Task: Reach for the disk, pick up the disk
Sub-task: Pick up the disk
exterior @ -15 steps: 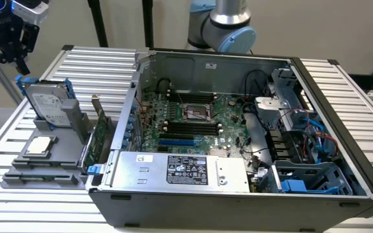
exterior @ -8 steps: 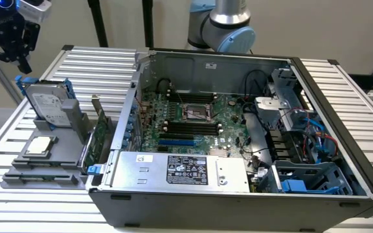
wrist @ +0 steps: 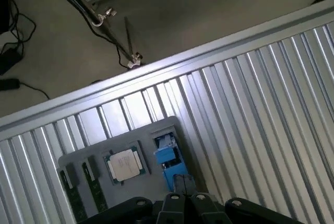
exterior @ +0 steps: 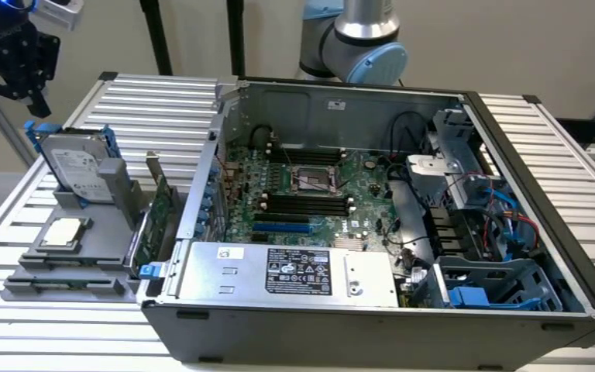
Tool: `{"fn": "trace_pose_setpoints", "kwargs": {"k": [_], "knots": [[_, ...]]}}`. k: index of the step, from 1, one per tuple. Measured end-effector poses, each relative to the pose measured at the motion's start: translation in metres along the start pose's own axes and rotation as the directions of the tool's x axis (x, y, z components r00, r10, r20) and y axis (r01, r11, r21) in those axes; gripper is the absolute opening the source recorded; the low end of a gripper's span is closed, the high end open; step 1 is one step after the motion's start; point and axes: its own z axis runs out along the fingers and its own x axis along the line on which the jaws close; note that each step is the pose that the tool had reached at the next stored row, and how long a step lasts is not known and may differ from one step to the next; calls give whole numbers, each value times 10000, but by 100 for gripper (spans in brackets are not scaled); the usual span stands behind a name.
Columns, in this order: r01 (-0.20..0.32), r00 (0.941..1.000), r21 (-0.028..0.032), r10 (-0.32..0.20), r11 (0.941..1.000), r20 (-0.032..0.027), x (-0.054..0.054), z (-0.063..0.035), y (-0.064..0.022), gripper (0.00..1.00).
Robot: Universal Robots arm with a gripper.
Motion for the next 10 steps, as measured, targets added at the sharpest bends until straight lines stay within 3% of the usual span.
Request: {"fn": "trace_pose_setpoints", "kwargs": {"k": [5,10], "knots": [[913,9958,7,-913,9958,-26,0,0,0,11],[1814,9834,11,-1814,9834,-52,0,0,0,11]]}}
